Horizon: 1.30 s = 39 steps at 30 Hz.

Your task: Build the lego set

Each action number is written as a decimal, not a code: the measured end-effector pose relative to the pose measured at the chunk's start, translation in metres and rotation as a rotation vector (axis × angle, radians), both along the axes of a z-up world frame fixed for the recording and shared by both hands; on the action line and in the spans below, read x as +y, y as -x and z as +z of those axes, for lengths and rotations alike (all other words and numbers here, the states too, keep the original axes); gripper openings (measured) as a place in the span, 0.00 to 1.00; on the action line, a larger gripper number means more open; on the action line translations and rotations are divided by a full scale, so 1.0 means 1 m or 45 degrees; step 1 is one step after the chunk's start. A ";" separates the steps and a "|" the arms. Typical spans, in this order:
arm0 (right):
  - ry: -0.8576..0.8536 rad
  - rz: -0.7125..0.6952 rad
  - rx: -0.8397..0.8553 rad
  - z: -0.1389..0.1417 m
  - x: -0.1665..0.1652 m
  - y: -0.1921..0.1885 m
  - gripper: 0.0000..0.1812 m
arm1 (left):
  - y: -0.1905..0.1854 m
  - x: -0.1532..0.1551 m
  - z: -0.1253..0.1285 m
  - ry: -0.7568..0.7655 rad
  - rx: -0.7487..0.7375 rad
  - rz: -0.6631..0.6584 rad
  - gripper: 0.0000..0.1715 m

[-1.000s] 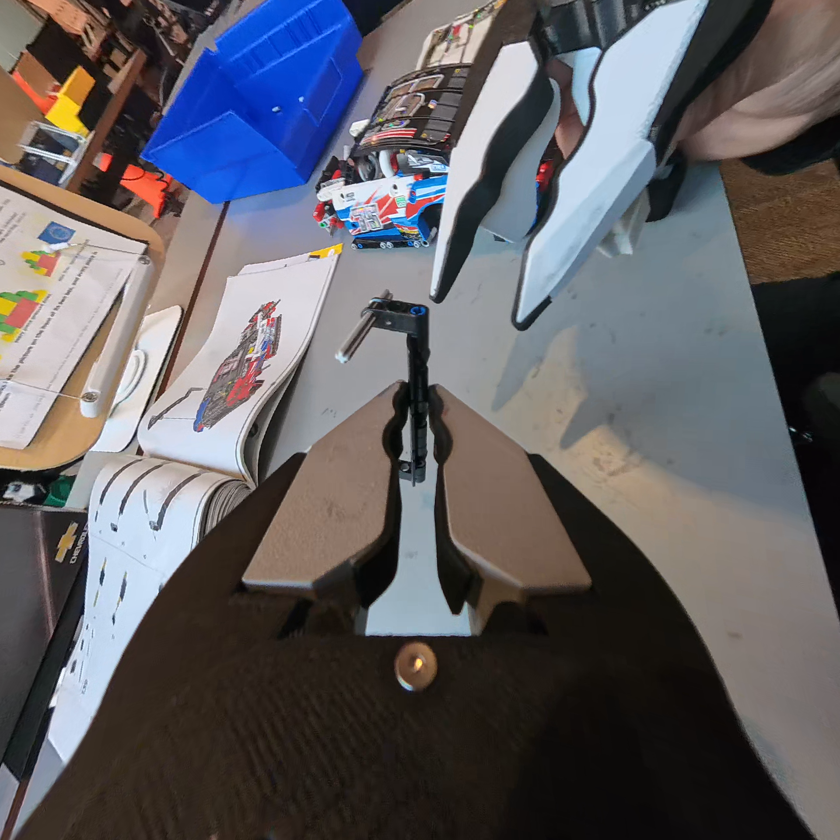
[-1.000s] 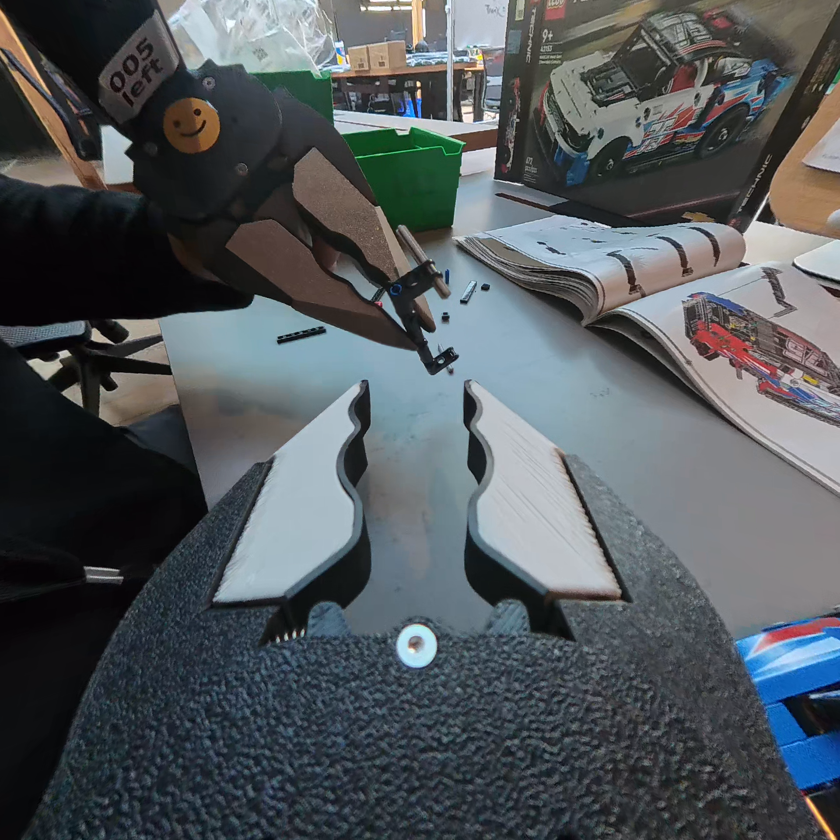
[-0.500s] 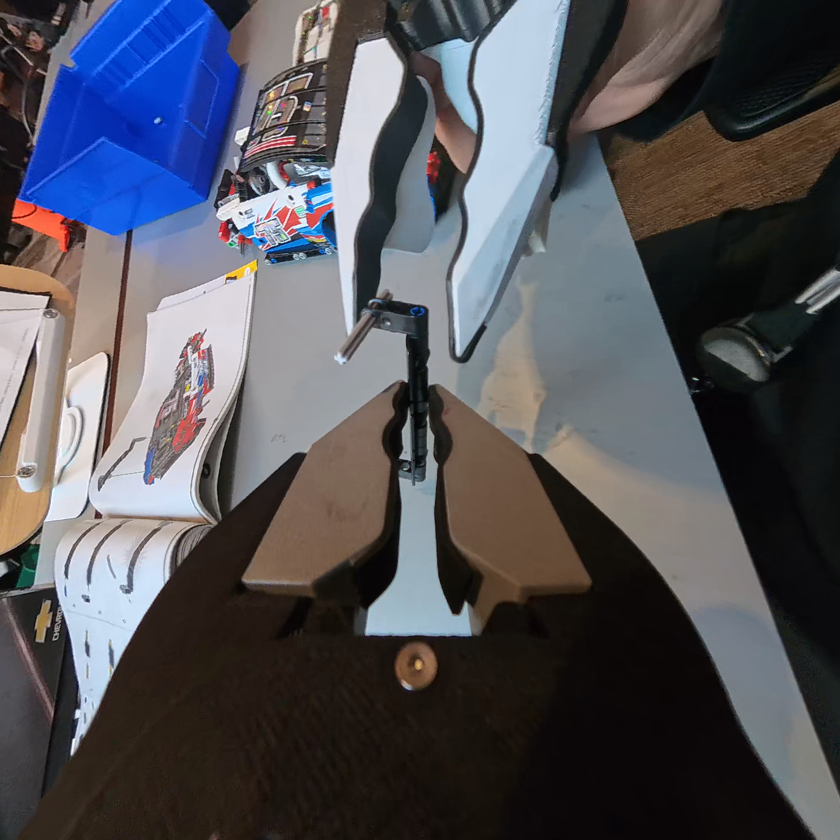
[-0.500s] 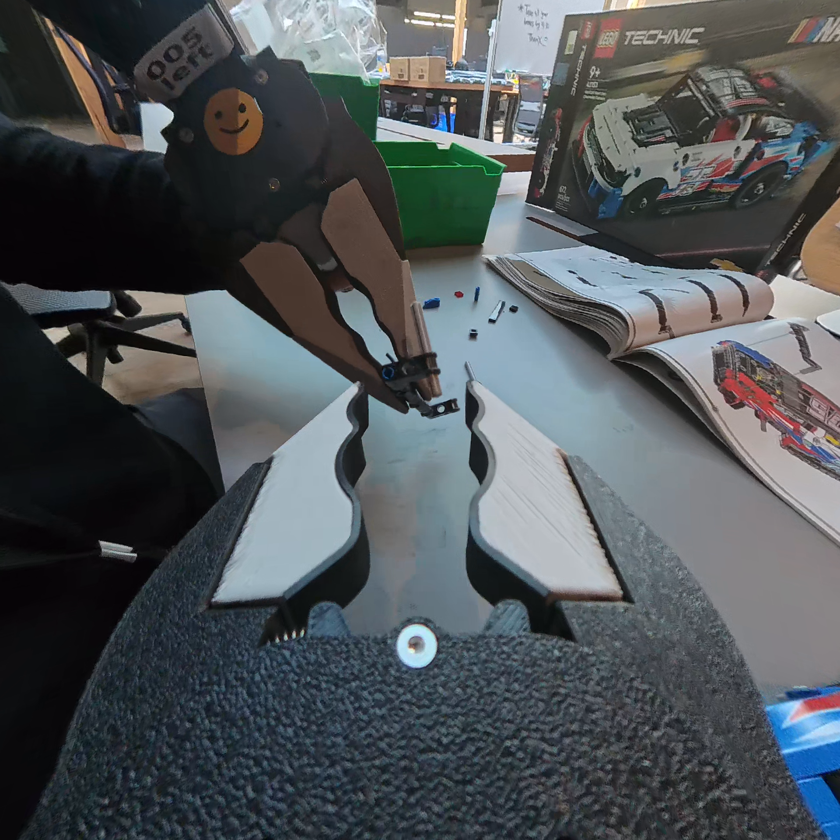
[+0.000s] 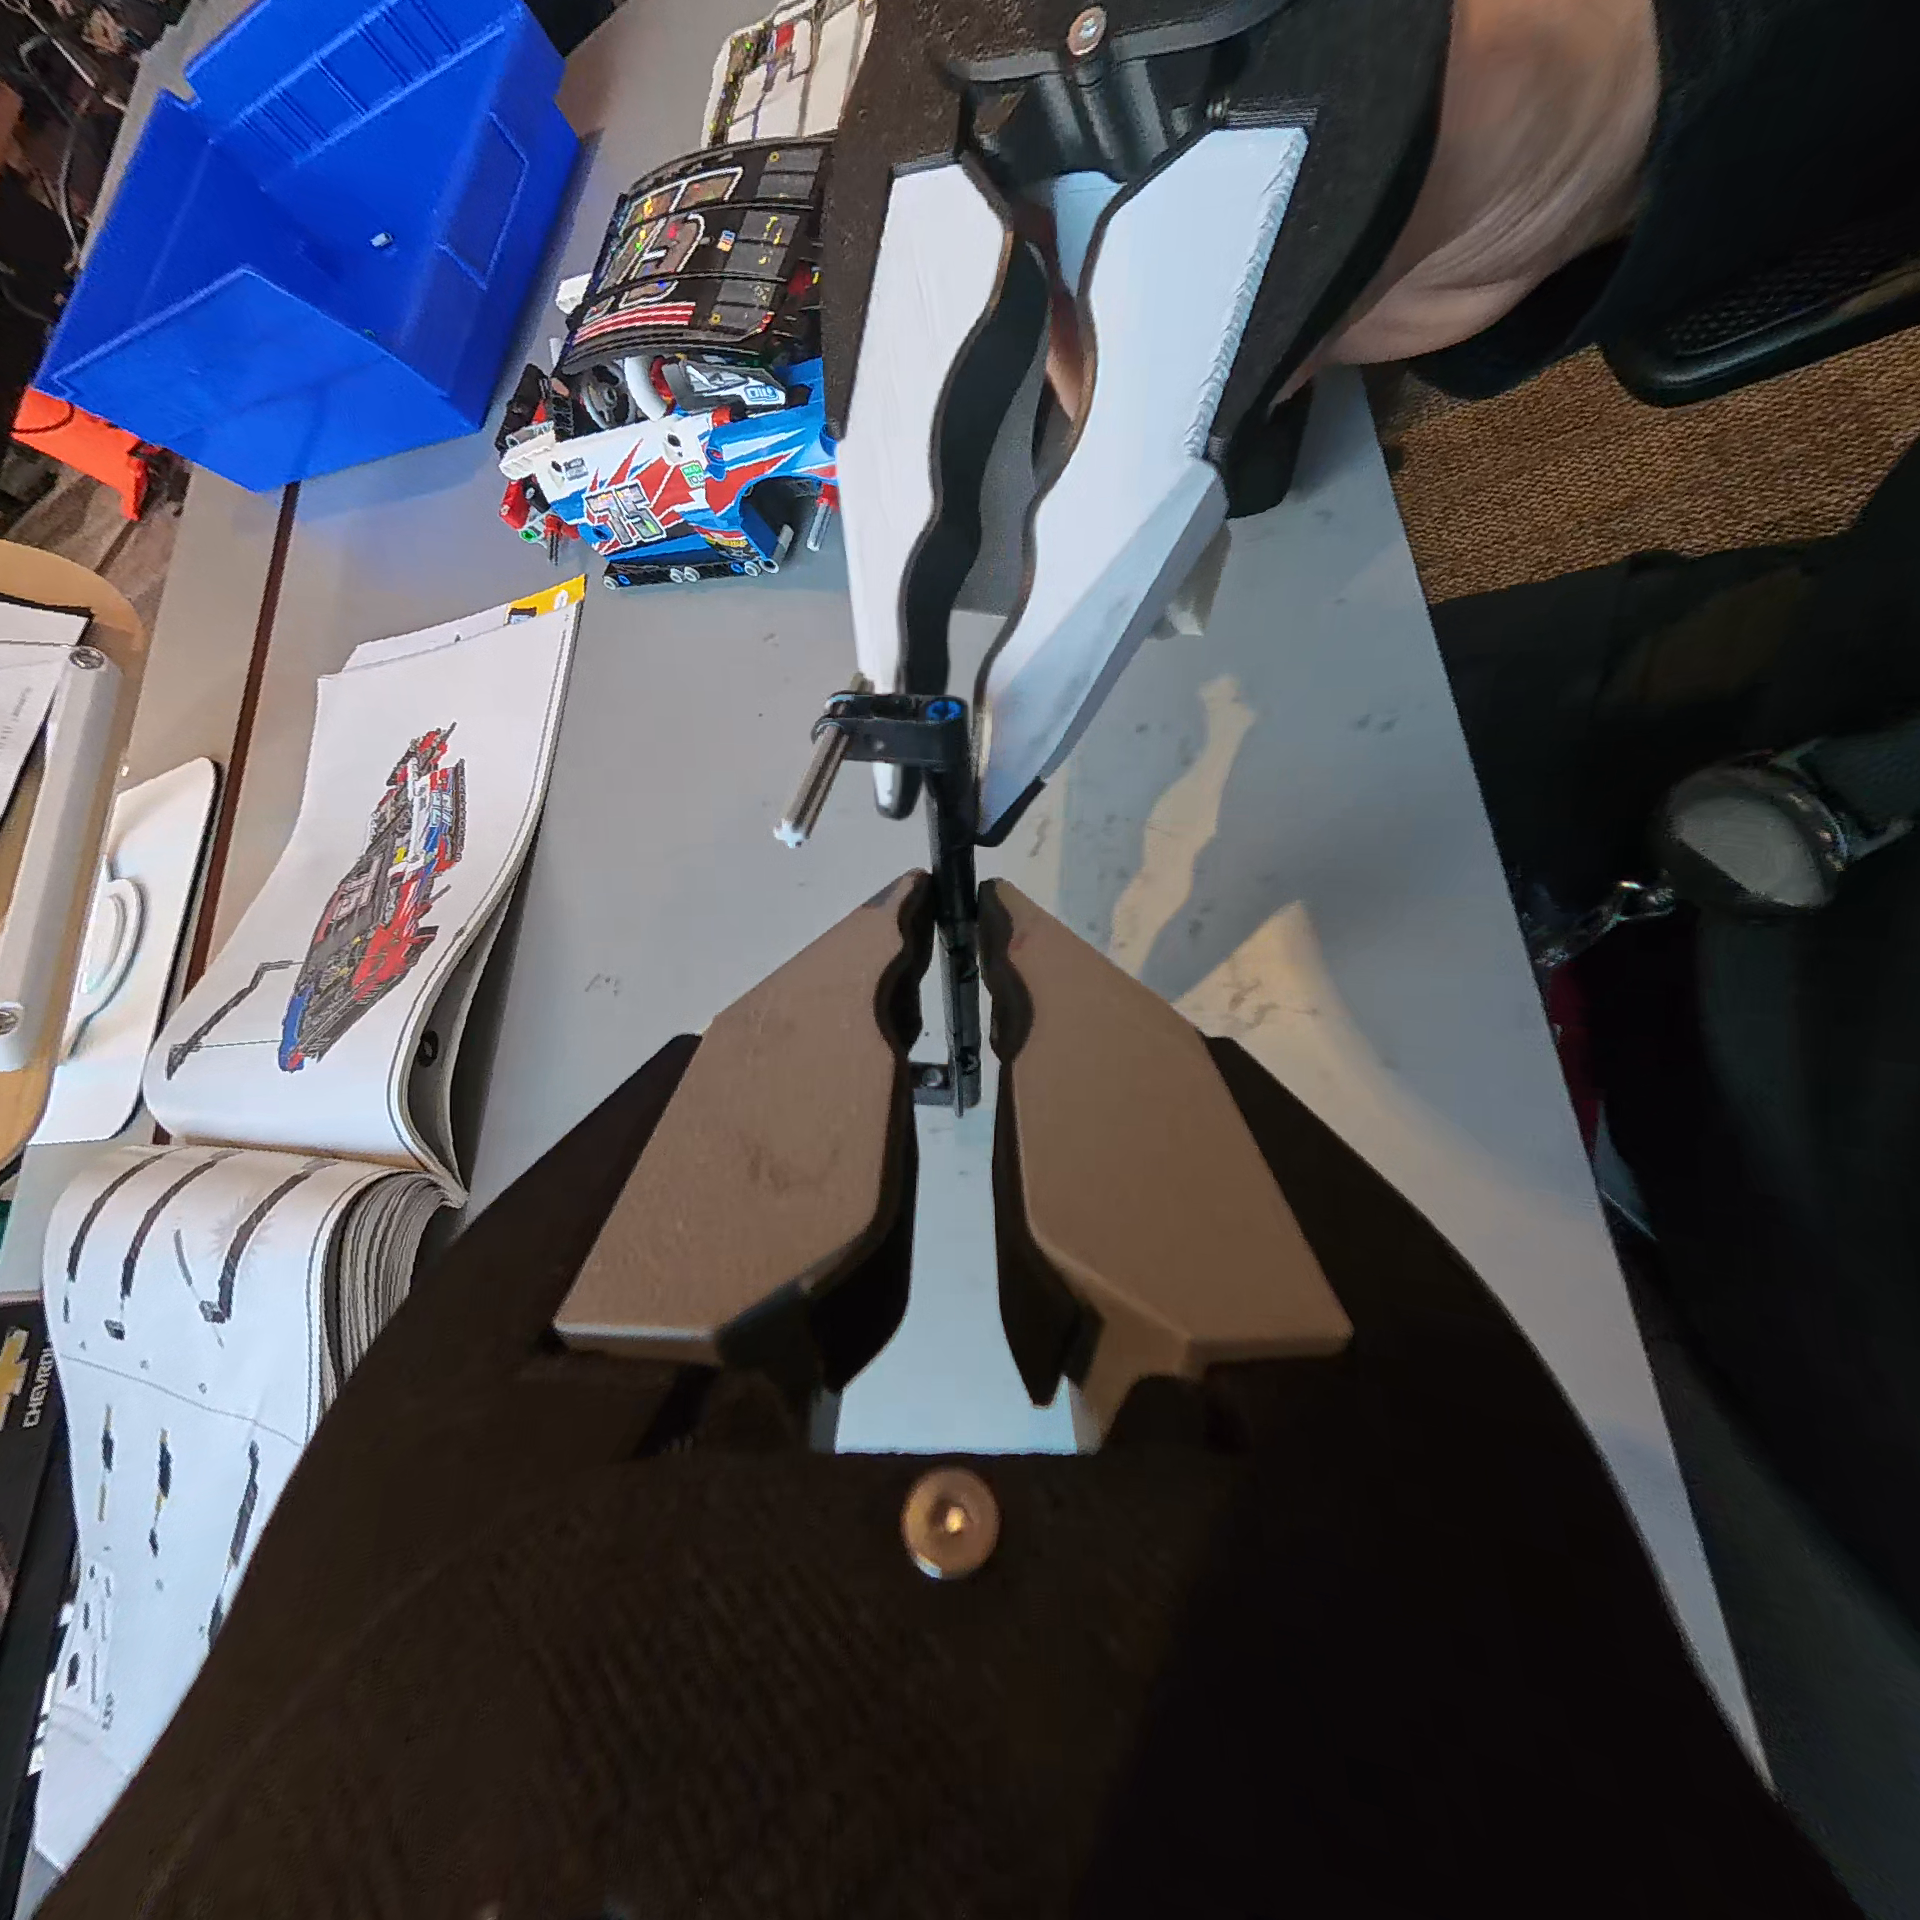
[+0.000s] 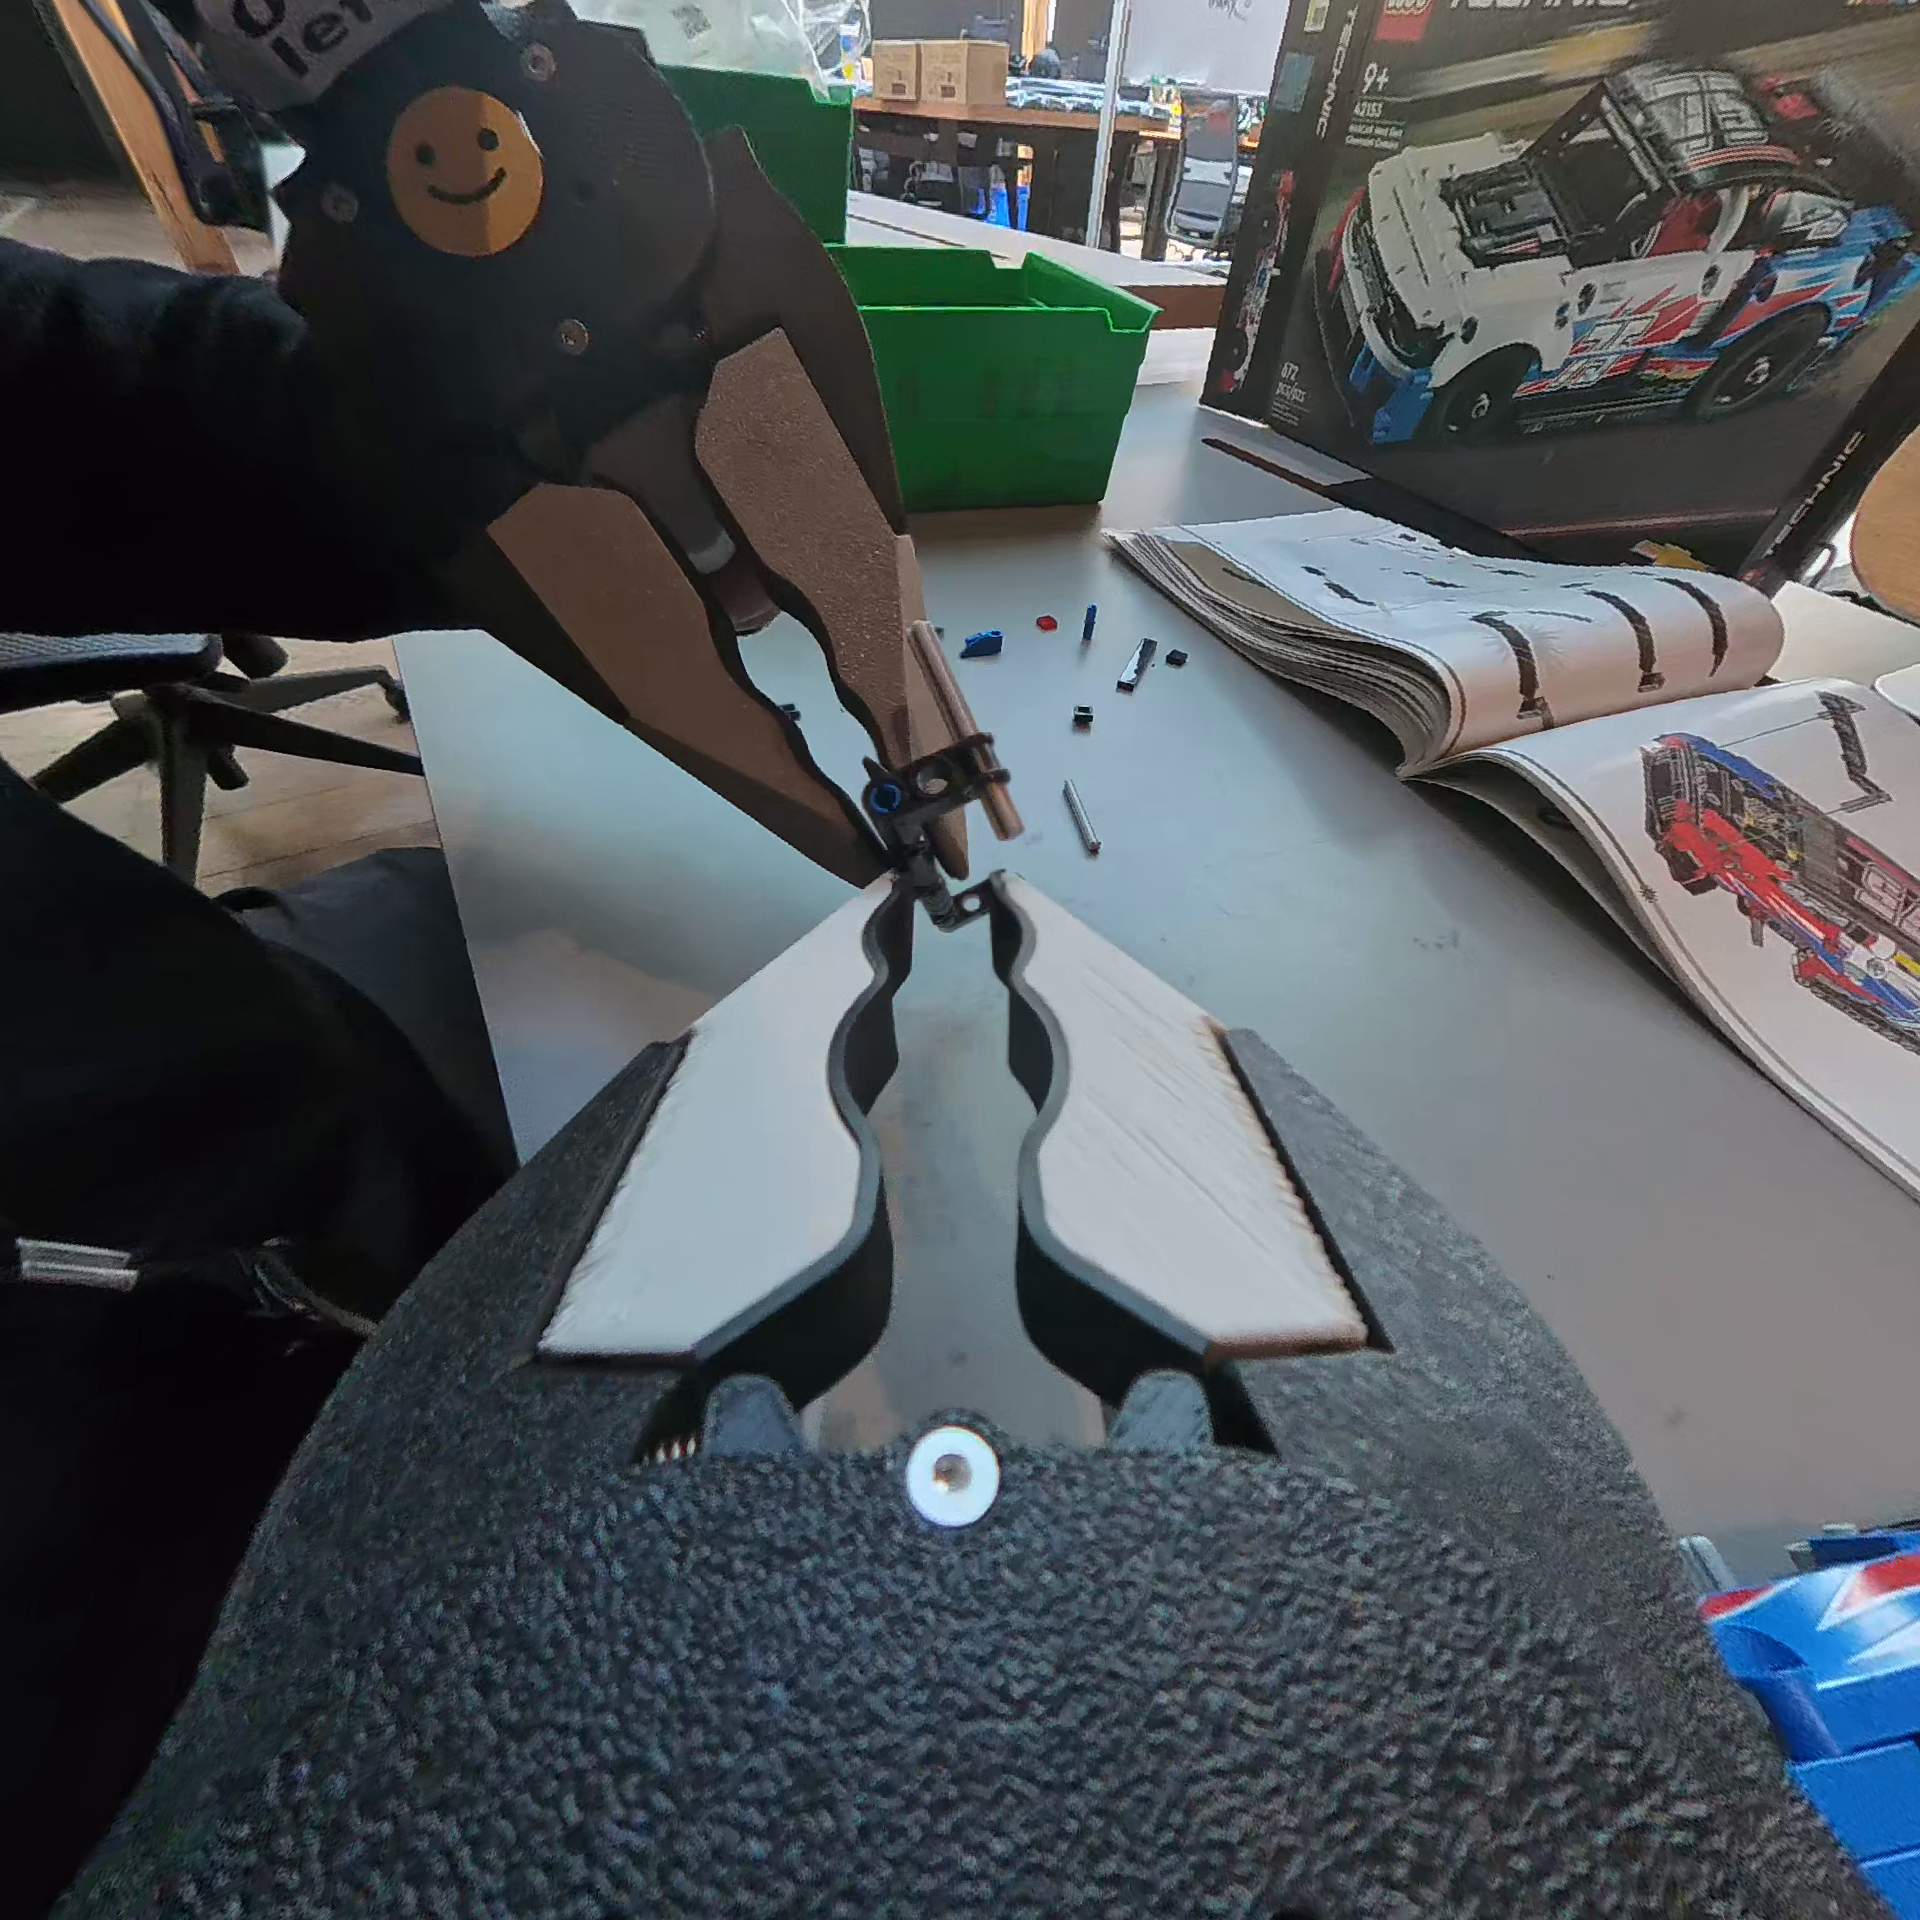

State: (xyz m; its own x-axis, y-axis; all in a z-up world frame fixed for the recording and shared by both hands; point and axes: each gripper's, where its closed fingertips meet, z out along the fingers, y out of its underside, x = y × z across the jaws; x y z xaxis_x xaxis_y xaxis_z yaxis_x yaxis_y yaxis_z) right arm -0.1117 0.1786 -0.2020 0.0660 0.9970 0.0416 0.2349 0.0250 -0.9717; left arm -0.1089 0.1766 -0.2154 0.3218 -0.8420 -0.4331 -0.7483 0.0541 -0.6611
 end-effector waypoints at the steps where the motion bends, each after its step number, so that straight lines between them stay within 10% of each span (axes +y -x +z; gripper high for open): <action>1: 0.008 0.001 0.004 0.000 0.000 0.000 0.08 | 0.000 -0.001 0.000 -0.003 0.000 -0.001 0.02; 20: -0.047 0.076 0.010 0.001 -0.015 0.005 0.11 | 0.006 -0.010 -0.003 0.012 -0.010 0.006 0.03; 39: -0.299 0.349 -0.235 -0.004 -0.054 -0.007 0.10 | -0.001 -0.059 -0.024 0.512 0.218 -0.622 0.02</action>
State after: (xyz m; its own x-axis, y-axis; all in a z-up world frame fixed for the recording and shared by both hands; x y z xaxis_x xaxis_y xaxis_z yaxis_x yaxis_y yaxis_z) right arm -0.1043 0.1250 -0.2063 -0.2307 0.9386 0.2566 0.3591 0.3272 -0.8741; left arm -0.1079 0.1171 -0.2395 -0.1846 -0.9807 -0.0650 -0.7968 0.1881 -0.5742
